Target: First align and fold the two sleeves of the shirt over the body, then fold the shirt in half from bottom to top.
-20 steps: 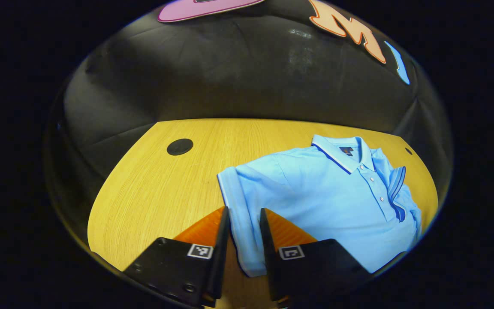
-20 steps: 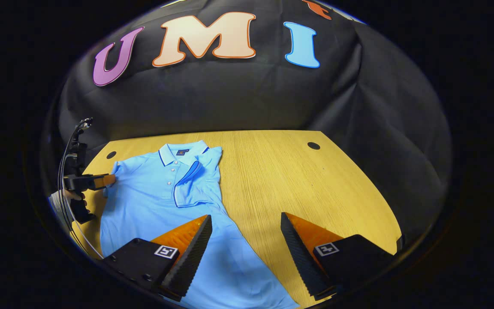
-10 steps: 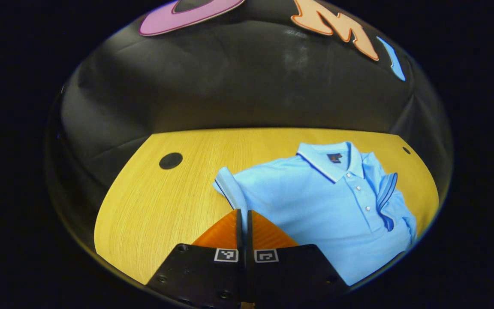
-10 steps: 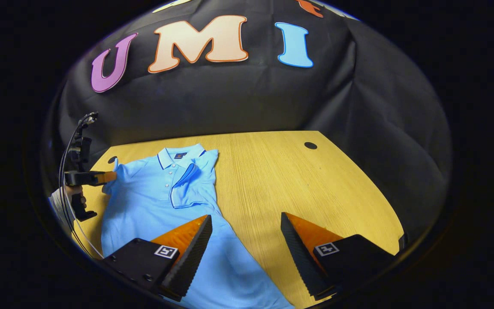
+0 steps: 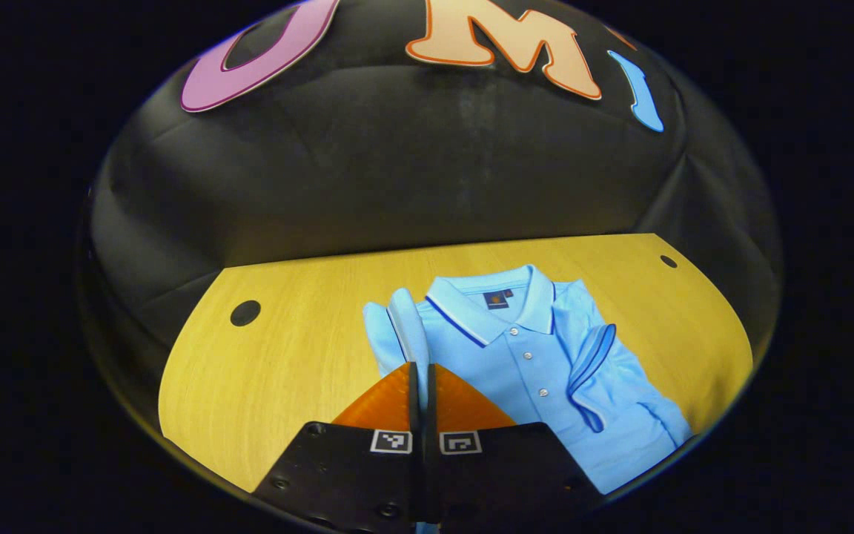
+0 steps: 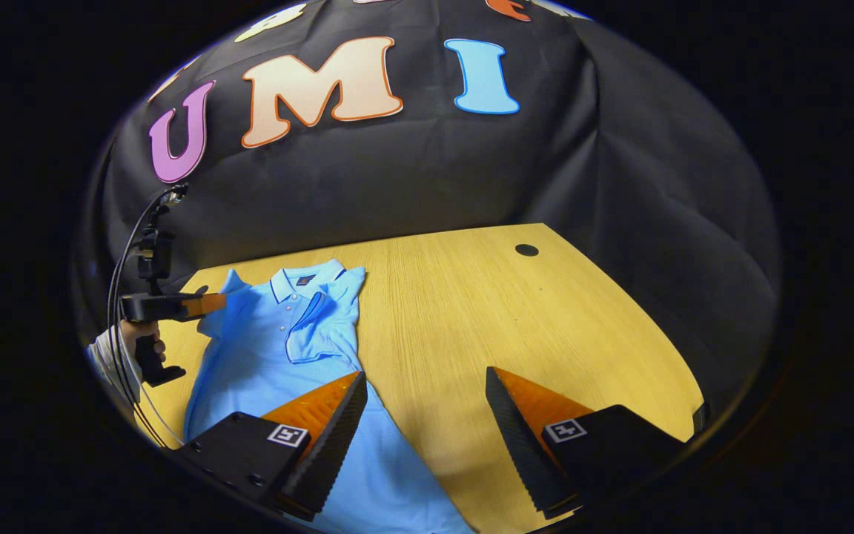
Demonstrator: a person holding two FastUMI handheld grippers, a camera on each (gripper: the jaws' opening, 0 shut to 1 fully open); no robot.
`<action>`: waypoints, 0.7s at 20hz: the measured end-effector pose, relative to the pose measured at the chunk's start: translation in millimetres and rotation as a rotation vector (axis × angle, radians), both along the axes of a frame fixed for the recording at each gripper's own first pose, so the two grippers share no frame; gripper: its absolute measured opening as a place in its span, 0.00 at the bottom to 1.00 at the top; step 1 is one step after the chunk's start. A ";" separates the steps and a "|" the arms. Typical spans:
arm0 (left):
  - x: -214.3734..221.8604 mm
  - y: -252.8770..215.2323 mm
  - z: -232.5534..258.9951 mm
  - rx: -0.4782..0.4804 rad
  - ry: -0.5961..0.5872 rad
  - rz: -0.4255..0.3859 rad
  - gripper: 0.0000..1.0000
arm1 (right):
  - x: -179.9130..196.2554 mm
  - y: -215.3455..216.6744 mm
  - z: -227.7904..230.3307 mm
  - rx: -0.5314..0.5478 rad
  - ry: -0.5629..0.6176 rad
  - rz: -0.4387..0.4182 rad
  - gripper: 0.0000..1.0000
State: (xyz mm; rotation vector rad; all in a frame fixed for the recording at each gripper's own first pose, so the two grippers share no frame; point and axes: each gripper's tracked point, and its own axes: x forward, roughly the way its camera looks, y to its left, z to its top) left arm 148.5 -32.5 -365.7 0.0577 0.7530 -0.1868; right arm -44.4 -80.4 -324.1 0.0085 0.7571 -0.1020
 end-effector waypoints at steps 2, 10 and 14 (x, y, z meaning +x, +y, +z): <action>-0.4 -15.7 -4.2 0.000 0.005 0.001 0.00 | -2.1 -17.9 -3.5 -0.005 0.015 0.000 1.00; -17.4 -54.2 -29.7 -0.018 0.068 0.036 0.01 | 4.8 -66.5 -7.2 0.034 0.030 0.012 0.99; -30.9 -57.3 -2.0 -0.035 0.013 0.079 1.00 | 21.7 -73.6 -2.1 0.073 0.001 0.068 0.99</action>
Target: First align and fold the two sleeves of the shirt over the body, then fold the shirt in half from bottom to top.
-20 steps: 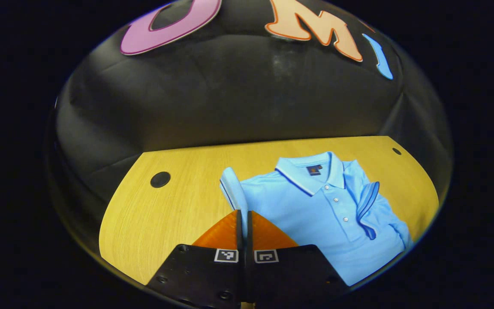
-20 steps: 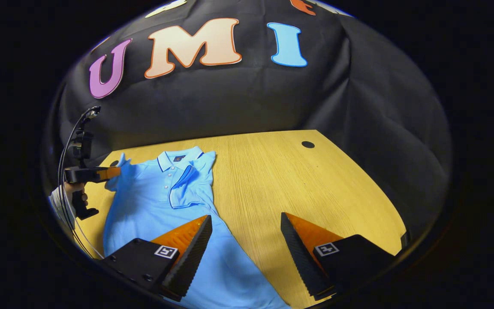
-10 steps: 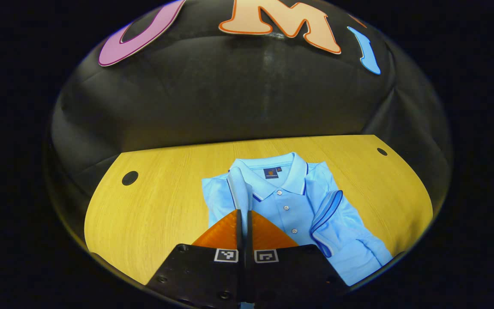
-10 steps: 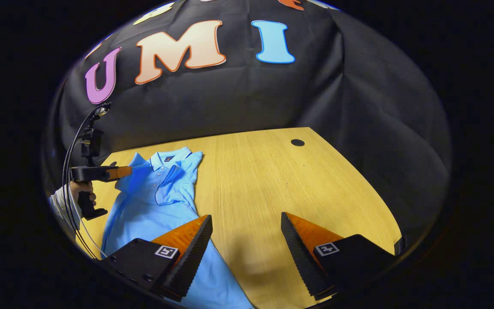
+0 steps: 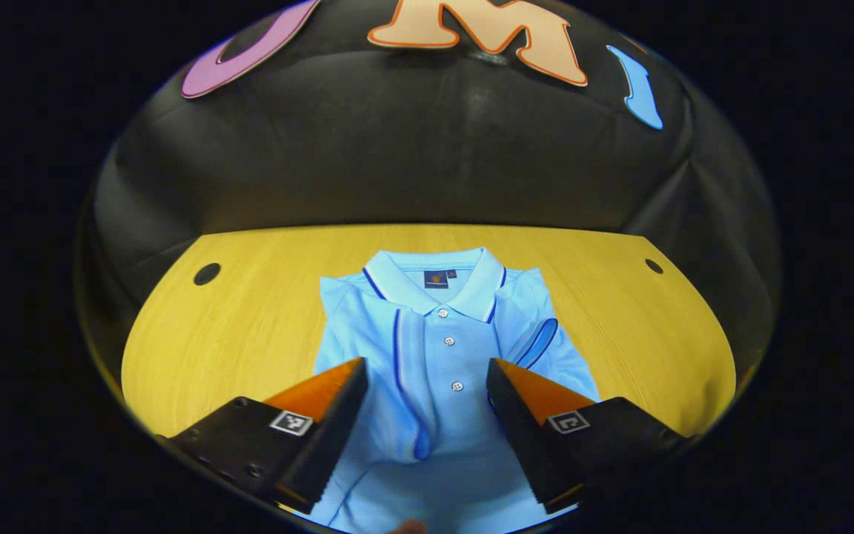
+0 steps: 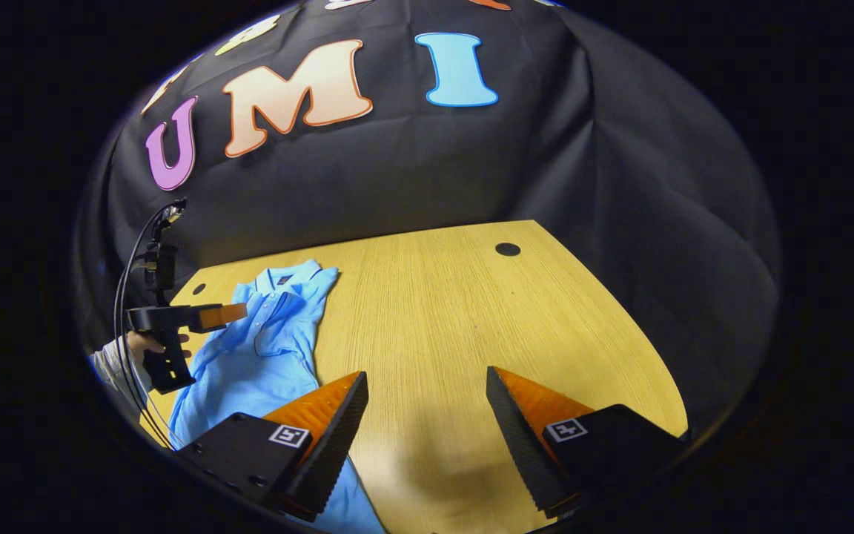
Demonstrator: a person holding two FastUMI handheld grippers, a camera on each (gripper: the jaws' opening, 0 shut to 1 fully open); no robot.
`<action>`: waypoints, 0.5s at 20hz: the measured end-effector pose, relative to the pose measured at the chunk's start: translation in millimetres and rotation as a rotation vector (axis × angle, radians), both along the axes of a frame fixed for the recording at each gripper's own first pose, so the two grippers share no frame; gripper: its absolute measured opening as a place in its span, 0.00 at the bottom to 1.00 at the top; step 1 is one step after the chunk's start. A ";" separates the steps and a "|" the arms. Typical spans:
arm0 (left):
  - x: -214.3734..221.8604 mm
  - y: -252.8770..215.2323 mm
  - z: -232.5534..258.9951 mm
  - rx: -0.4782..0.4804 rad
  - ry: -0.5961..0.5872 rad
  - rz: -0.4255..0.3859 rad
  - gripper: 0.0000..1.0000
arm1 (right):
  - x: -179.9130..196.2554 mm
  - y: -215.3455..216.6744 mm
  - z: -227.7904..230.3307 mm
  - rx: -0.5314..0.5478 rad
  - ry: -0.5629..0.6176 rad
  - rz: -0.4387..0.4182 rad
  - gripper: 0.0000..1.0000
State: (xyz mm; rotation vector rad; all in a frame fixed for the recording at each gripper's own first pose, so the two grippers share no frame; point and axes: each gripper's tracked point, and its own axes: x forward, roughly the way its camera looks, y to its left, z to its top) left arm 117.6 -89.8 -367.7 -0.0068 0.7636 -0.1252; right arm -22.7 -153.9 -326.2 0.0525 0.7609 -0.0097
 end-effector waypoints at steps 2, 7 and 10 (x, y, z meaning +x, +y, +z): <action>-16.7 4.5 29.9 0.001 -0.037 0.023 0.96 | 8.6 4.7 3.2 0.036 -0.021 0.038 0.99; -63.4 23.7 84.6 0.029 -0.118 0.069 0.96 | 13.0 26.2 4.5 0.071 -0.058 0.145 0.98; -94.3 36.1 101.0 0.049 -0.139 0.070 0.96 | 1.8 42.8 10.2 0.067 -0.072 0.191 0.99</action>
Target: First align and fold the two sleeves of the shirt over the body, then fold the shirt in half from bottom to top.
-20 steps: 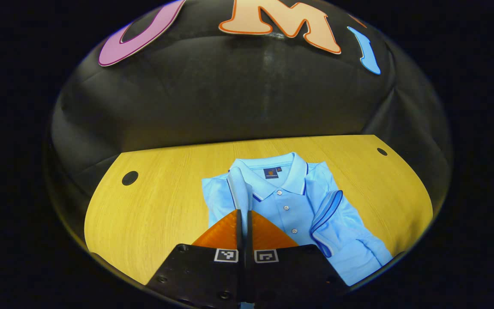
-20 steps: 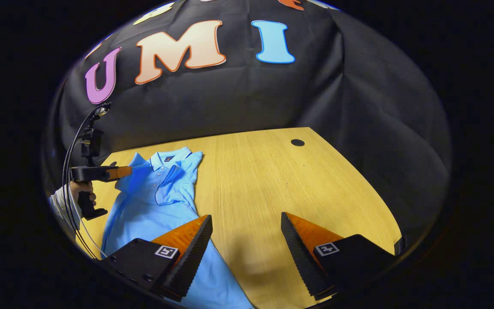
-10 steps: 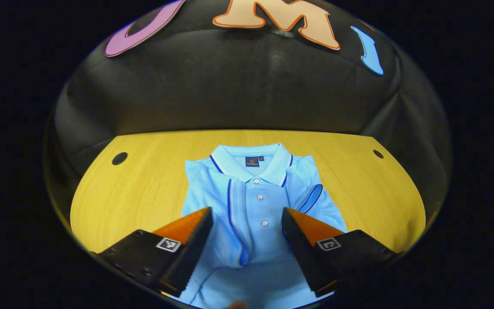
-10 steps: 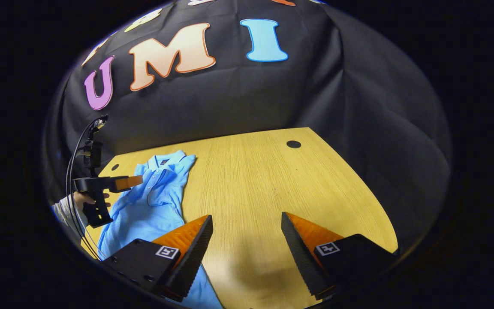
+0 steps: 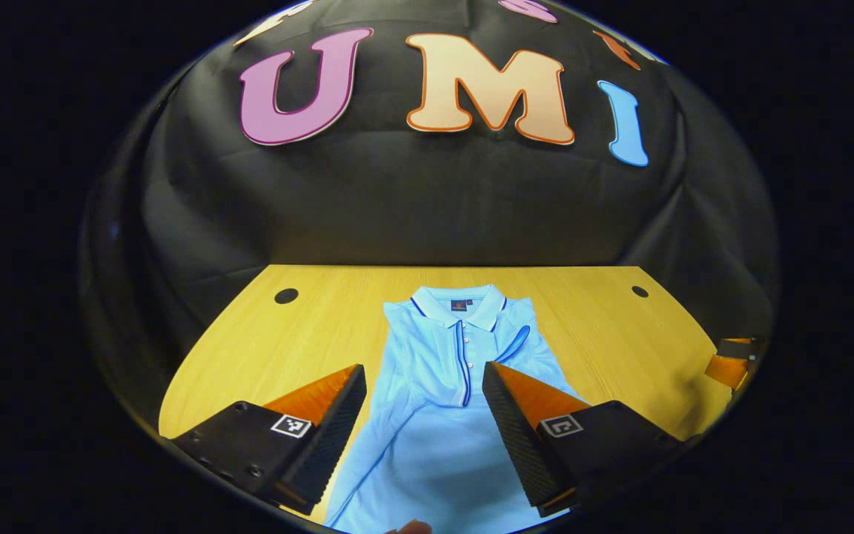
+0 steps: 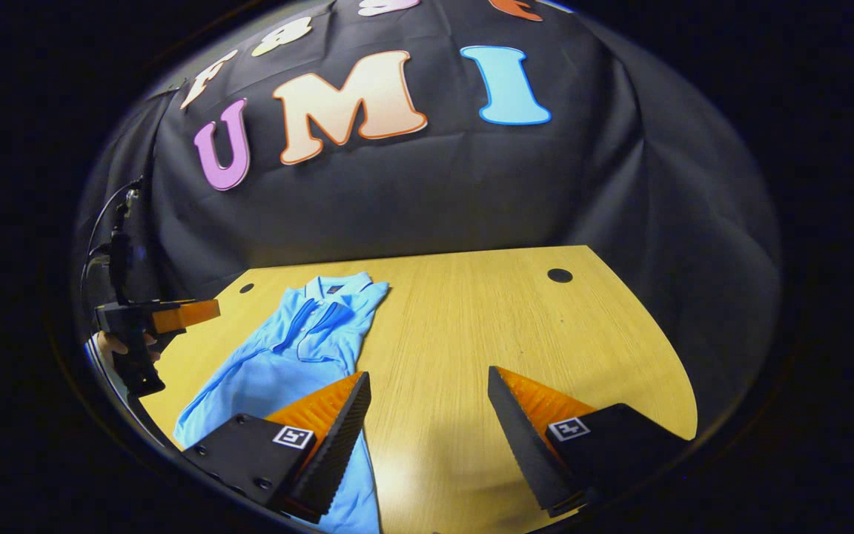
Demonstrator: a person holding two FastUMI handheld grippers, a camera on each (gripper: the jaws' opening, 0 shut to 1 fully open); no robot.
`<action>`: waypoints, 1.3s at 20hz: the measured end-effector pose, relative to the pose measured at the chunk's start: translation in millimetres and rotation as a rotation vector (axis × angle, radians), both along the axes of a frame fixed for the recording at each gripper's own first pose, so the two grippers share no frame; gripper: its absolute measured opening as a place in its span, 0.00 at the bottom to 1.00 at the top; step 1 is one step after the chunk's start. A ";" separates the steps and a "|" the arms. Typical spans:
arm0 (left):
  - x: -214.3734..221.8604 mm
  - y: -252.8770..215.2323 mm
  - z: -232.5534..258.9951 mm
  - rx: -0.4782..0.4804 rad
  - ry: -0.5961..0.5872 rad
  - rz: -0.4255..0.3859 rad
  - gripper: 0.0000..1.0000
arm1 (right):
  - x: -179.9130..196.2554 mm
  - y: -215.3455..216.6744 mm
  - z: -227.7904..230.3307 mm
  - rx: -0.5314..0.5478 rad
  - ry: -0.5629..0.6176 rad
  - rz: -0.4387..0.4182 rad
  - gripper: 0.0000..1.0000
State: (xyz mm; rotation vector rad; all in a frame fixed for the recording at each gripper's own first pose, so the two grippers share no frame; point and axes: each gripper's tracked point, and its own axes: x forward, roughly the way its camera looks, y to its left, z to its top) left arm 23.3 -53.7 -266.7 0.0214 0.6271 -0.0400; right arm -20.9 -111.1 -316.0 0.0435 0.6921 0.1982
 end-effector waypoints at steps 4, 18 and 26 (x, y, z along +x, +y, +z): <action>-49.2 11.2 6.9 -0.021 -0.001 -0.007 0.96 | -29.7 20.0 12.4 -0.008 -0.021 0.007 0.99; -230.1 56.7 -39.1 -0.005 0.159 -0.031 0.96 | -177.0 54.5 -22.8 -0.064 0.078 0.040 0.99; -280.1 57.8 -90.6 0.006 0.268 -0.029 0.96 | -224.6 55.6 -69.5 -0.104 0.173 0.039 0.94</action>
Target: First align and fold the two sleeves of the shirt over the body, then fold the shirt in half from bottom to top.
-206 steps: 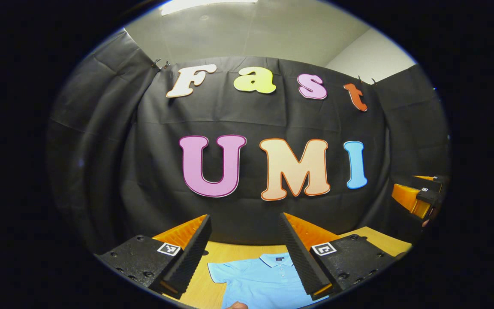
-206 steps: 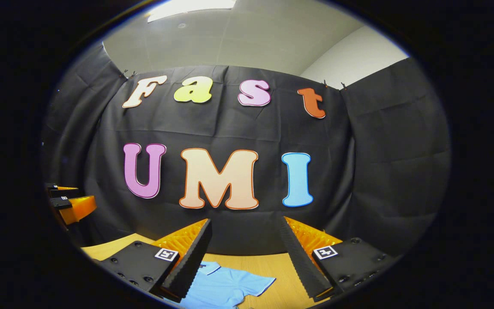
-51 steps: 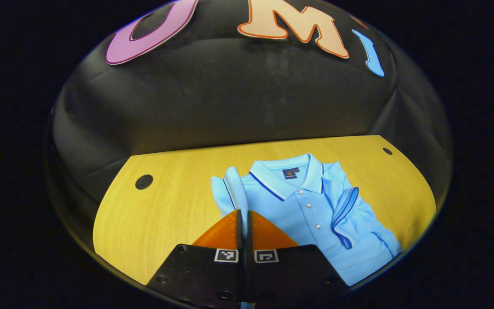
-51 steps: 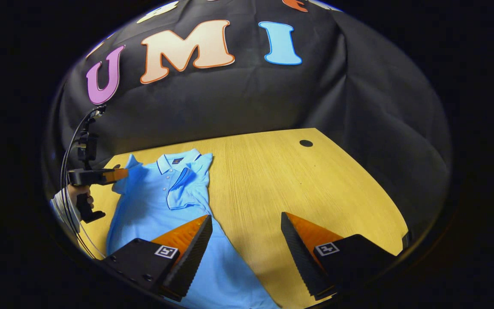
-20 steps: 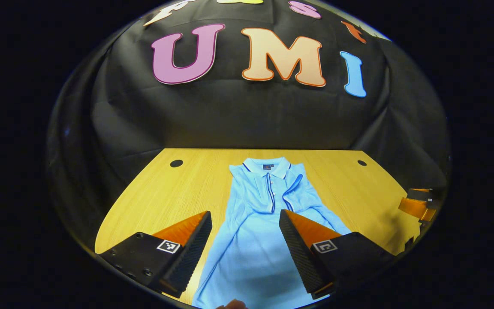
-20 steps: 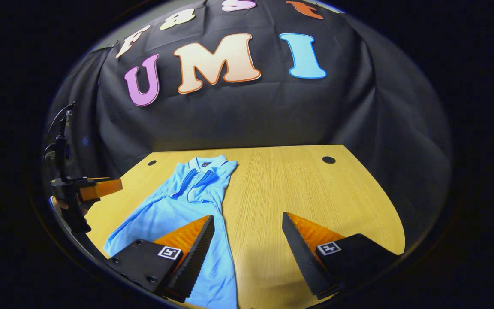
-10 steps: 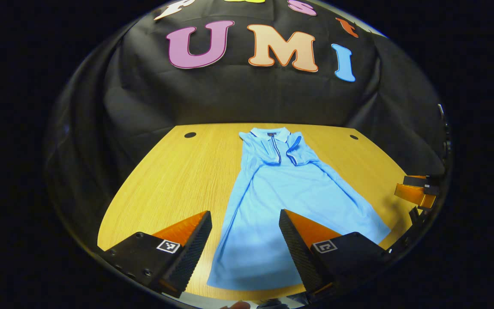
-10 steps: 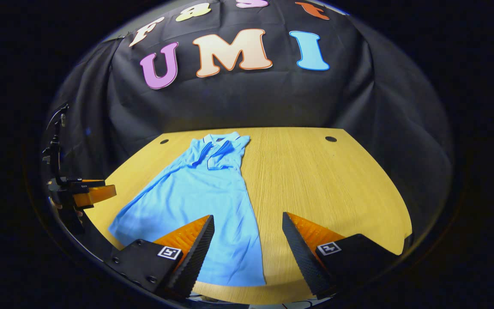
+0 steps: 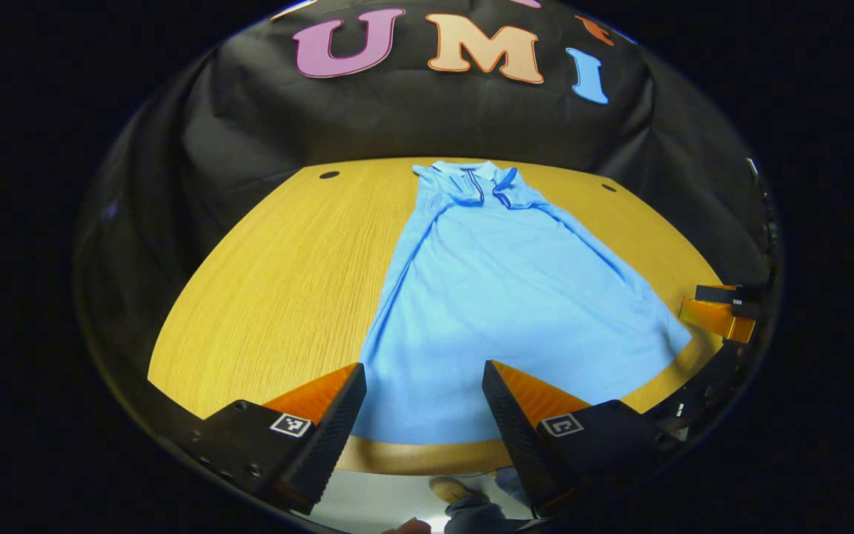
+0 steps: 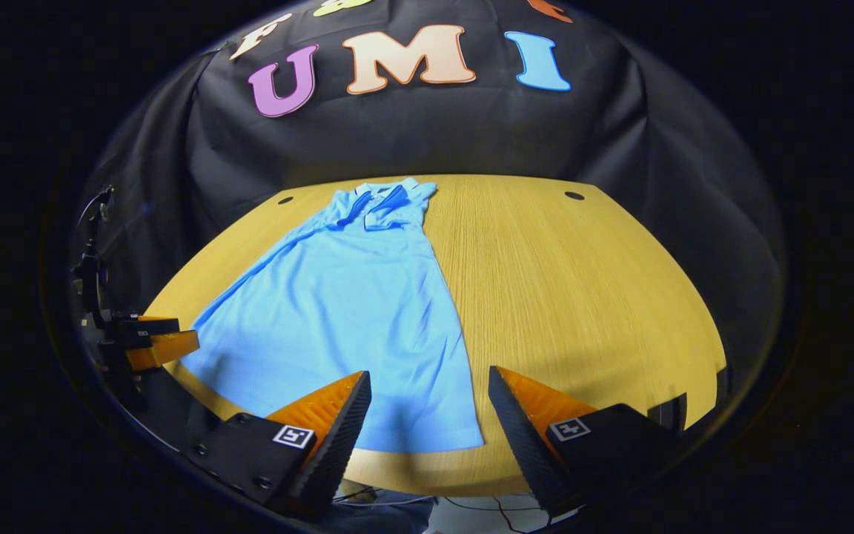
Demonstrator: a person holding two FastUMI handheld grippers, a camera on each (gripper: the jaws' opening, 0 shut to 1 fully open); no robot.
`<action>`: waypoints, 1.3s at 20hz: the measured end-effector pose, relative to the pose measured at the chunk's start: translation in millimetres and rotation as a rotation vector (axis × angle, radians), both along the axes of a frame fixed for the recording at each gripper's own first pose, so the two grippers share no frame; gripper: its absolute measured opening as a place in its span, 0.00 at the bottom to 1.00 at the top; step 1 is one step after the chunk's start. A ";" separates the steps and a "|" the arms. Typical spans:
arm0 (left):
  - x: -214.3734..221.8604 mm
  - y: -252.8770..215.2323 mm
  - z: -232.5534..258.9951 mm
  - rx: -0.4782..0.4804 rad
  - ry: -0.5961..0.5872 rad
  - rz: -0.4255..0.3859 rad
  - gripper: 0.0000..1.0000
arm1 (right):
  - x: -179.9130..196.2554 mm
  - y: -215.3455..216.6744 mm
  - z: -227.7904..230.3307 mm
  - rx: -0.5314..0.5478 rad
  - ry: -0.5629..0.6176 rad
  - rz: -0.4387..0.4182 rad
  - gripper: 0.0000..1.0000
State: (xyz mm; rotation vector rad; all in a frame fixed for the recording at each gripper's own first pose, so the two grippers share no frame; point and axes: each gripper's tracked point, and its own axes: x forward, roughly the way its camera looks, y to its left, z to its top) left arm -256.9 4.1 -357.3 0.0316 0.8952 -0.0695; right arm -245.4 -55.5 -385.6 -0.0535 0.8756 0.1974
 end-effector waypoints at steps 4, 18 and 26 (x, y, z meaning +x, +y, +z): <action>-14.6 5.0 -19.7 0.016 0.050 0.002 0.96 | -8.4 1.0 -13.5 -0.054 -0.006 0.006 0.98; -14.0 -34.9 -21.5 -0.046 -0.127 -0.091 0.27 | -23.4 26.5 -41.9 -0.030 -0.015 0.003 0.44; -9.6 -35.4 -22.3 -0.057 -0.048 -0.030 0.00 | -30.9 37.8 -37.7 -0.025 0.039 0.001 0.04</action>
